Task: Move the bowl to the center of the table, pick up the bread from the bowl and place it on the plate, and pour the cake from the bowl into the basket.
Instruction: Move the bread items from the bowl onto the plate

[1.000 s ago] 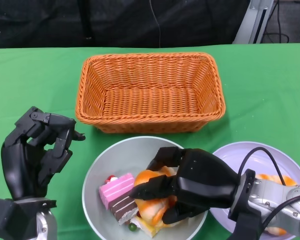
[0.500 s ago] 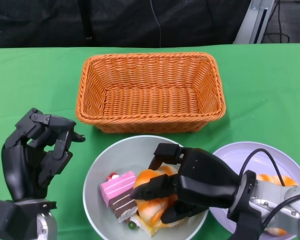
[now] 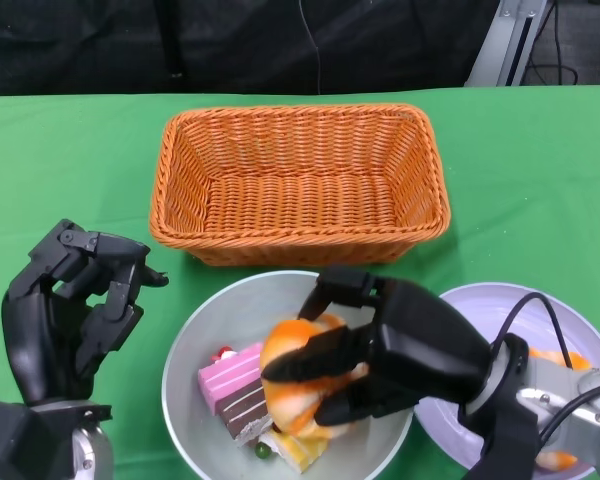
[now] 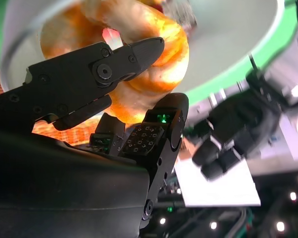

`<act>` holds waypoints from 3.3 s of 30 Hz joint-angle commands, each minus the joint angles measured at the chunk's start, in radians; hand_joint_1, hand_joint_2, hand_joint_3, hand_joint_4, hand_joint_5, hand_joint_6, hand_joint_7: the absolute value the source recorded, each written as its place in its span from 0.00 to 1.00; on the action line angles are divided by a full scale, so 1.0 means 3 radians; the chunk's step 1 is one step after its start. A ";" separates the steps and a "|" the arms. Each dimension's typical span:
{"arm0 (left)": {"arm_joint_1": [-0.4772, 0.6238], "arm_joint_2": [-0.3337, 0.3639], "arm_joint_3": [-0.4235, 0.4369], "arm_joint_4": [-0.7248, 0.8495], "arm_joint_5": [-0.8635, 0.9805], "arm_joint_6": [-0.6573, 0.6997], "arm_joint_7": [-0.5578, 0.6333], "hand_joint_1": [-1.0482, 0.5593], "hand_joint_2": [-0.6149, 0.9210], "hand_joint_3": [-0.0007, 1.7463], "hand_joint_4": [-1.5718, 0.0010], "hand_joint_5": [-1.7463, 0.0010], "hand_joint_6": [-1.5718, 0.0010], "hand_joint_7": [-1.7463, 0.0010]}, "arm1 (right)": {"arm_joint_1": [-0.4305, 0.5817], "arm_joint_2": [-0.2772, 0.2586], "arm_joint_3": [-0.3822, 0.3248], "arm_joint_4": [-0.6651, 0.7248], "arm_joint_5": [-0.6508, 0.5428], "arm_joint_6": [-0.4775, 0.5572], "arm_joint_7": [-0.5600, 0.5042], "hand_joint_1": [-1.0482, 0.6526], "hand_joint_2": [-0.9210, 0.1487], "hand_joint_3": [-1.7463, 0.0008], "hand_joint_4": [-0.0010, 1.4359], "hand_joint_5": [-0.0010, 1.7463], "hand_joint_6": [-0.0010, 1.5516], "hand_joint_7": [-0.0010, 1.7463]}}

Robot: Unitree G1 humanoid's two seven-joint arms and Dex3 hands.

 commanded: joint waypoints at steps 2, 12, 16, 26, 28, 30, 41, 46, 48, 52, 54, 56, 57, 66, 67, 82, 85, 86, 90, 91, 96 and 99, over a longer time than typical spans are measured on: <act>-0.0028 0.0056 0.0024 0.0010 -0.0030 -0.0017 0.0003 0.56 0.97 0.26 0.47 0.20 0.46 0.35 | 0.0013 -0.0009 -0.0200 -0.0055 0.0402 -0.0172 0.0230 0.50 0.00 0.93 0.43 0.84 0.70 0.15; -0.0027 0.0049 0.0020 -0.0016 -0.0018 0.0008 0.0021 0.56 0.97 0.26 0.48 0.19 0.46 0.35 | 0.0320 -0.0090 -0.0738 -0.0727 0.1285 0.0022 0.0935 0.46 0.00 0.93 0.47 0.86 0.47 0.61; -0.0021 0.0043 0.0012 -0.0060 -0.0010 0.0051 0.0039 0.56 0.97 0.26 0.47 0.18 0.46 0.36 | 0.0482 -0.0174 -0.0971 -0.1103 0.1829 0.0279 0.1363 0.46 0.00 0.92 0.47 0.84 0.47 0.65; -0.0026 0.0047 0.0007 -0.0074 0.0014 0.0082 0.0063 0.56 0.97 0.27 0.48 0.18 0.45 0.37 | 0.0929 -0.0185 -0.1570 -0.2041 0.2671 0.1213 0.1942 0.45 0.00 0.91 0.51 0.85 0.48 0.69; -0.0028 0.0049 0.0006 -0.0070 0.0007 0.0092 0.0056 0.56 0.97 0.27 0.48 0.18 0.45 0.37 | 0.1015 -0.0218 -0.1698 -0.2229 0.2859 0.1414 0.2045 0.45 0.00 0.90 0.51 0.85 0.47 0.70; -0.0026 0.0052 0.0004 -0.0068 0.0015 0.0095 0.0060 0.57 0.96 0.28 0.48 0.18 0.45 0.37 | 0.1086 -0.0239 -0.1800 -0.2385 0.3040 0.1593 0.2158 0.48 0.00 0.89 0.51 0.86 0.45 0.70; -0.0047 0.0069 0.0015 -0.0017 0.0030 0.0084 0.0067 0.58 0.96 0.29 0.47 0.19 0.44 0.38 | 0.1407 -0.0398 -0.2185 -0.2175 0.2923 0.1644 0.2532 0.50 0.00 0.88 0.51 0.90 0.43 0.71; -0.0043 0.0087 0.0021 -0.0013 0.0004 0.0099 0.0043 0.57 0.96 0.29 0.47 0.19 0.44 0.38 | 0.1438 -0.0467 -0.2223 -0.1811 0.2671 0.1570 0.2570 0.54 0.00 0.90 0.54 0.87 0.43 0.69; -0.0043 0.0092 0.0021 -0.0007 -0.0006 0.0091 0.0034 0.57 0.96 0.29 0.47 0.19 0.44 0.38 | 0.1430 -0.0479 -0.2226 -0.1680 0.2579 0.1526 0.2561 0.55 0.00 0.92 0.55 0.85 0.44 0.66; -0.0035 0.0101 0.0017 -0.0002 -0.0005 0.0085 0.0029 0.57 0.96 0.28 0.47 0.19 0.44 0.38 | 0.1417 -0.0492 -0.2209 -0.1465 0.2420 0.1519 0.2529 0.57 0.00 0.91 0.55 0.83 0.45 0.62; -0.0034 0.0105 0.0015 0.0005 -0.0007 0.0075 0.0021 0.57 0.95 0.29 0.47 0.19 0.44 0.37 | 0.1398 -0.0496 -0.2196 -0.1368 0.2367 0.1498 0.2533 0.56 0.00 0.92 0.55 0.81 0.46 0.59; -0.0033 0.0105 0.0013 0.0007 -0.0009 0.0075 0.0017 0.57 0.95 0.29 0.47 0.19 0.44 0.37 | 0.1362 -0.0495 -0.2184 -0.1243 0.2357 0.1451 0.2560 0.56 0.00 0.92 0.55 0.81 0.46 0.58; -0.0030 0.0105 0.0010 0.0005 -0.0007 0.0076 0.0017 0.57 0.96 0.29 0.47 0.19 0.44 0.37 | 0.1340 -0.0494 -0.2173 -0.1178 0.2348 0.1450 0.2570 0.55 0.00 0.92 0.55 0.81 0.46 0.58; -0.0028 0.0101 0.0004 0.0030 0.0006 0.0039 0.0022 0.56 0.95 0.28 0.47 0.18 0.45 0.37 | 0.1187 -0.0481 -0.2015 -0.0758 0.2255 0.1480 0.2690 0.54 0.00 0.92 0.49 0.83 0.46 0.55; -0.0026 0.0101 0.0003 0.0032 0.0016 0.0037 0.0031 0.56 0.96 0.29 0.47 0.18 0.45 0.37 | 0.1164 -0.0472 -0.1990 -0.0694 0.2227 0.1460 0.2681 0.54 0.00 0.92 0.49 0.83 0.46 0.54; -0.0010 0.0090 -0.0008 -0.0002 -0.0009 0.0061 0.0021 0.57 0.96 0.30 0.48 0.18 0.45 0.36 | 0.0869 -0.0525 -0.1647 -0.0200 0.1929 0.1592 0.2706 0.51 0.00 0.93 0.55 0.61 0.55 0.24; -0.0006 0.0092 -0.0007 -0.0010 0.0027 0.0063 0.0064 0.56 0.95 0.29 0.48 0.18 0.45 0.36 | 0.0879 -0.0577 -0.1595 -0.0234 0.1831 0.1575 0.2680 0.50 0.00 0.94 0.56 0.51 0.58 0.14; -0.0006 0.0093 -0.0006 -0.0008 0.0033 0.0061 0.0070 0.56 0.95 0.29 0.48 0.18 0.45 0.37 | 0.0881 -0.0586 -0.1586 -0.0237 0.1809 0.1559 0.2670 0.50 0.00 0.94 0.56 0.48 0.59 0.12; -0.0009 0.0097 -0.0005 0.0000 0.0014 0.0062 0.0047 0.57 0.96 0.29 0.48 0.19 0.45 0.37 | 0.0883 -0.0640 -0.1547 -0.0259 0.1730 0.1467 0.2646 0.49 0.00 0.96 0.49 0.33 0.52 0.03; -0.0008 0.0096 -0.0004 -0.0004 0.0022 0.0072 0.0060 0.57 0.96 0.28 0.48 0.19 0.45 0.37 | 0.0886 -0.0647 -0.1546 -0.0274 0.1733 0.1455 0.2649 0.49 0.00 0.97 0.48 0.25 0.48 0.01; -0.0012 0.0097 -0.0002 0.0015 0.0030 0.0058 0.0062 0.57 0.96 0.27 0.48 0.18 0.44 0.37 | 0.0902 -0.0640 -0.1578 -0.0296 0.1792 0.1331 0.2624 0.41 0.00 0.99 0.38 0.08 0.28 0.00; -0.0014 0.0093 -0.0002 0.0024 0.0024 0.0052 0.0057 0.57 0.96 0.27 0.48 0.18 0.44 0.37 | 0.0907 -0.0604 -0.1620 -0.0259 0.1861 0.1183 0.2568 0.37 0.00 0.99 0.34 0.05 0.22 0.00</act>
